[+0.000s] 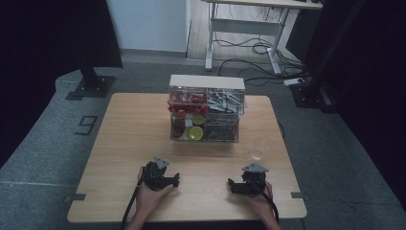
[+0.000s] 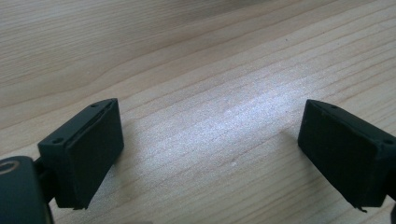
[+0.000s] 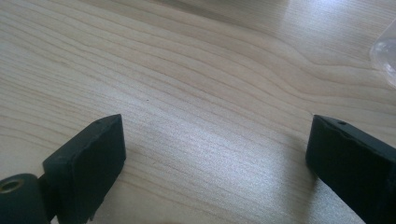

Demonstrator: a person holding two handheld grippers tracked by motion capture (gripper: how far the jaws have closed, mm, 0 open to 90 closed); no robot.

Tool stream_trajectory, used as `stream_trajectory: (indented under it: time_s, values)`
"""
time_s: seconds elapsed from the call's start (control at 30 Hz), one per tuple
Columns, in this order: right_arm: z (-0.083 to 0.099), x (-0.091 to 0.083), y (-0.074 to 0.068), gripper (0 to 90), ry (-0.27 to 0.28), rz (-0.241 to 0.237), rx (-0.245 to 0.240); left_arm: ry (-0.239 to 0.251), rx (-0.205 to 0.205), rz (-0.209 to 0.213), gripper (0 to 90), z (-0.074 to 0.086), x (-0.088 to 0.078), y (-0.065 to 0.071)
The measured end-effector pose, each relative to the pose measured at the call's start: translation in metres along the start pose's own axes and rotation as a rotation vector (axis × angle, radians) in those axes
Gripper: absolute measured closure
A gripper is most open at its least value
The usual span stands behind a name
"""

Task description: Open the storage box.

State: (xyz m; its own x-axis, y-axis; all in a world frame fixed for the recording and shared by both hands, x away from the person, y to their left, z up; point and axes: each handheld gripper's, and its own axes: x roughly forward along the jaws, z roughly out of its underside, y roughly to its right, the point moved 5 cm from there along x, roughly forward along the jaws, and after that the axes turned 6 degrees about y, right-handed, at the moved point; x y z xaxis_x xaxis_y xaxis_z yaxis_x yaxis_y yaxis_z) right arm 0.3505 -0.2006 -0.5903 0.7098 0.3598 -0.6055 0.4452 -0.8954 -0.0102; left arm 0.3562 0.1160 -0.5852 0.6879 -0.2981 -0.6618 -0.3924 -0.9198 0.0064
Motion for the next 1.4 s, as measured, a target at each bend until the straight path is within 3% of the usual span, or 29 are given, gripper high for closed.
stream_trajectory:
  time_s: [0.57,0.77,1.03,1.4]
  values:
    - [0.000,-0.002,0.001,9.8,0.012,0.018,0.012,0.030,-0.042,-0.049,26.1,0.004,-0.009,-0.008]
    - [0.000,-0.002,0.001,11.1,0.015,0.019,0.011,0.074,-0.077,-0.029,35.4,0.001,-0.023,-0.012]
    - [0.001,-0.003,0.001,12.6,0.019,0.018,0.011,0.127,-0.069,-0.042,43.5,-0.005,-0.041,-0.017]
    - [0.001,-0.003,0.001,13.0,0.020,0.018,0.011,0.212,-0.057,-0.014,61.8,-0.013,-0.055,-0.019]
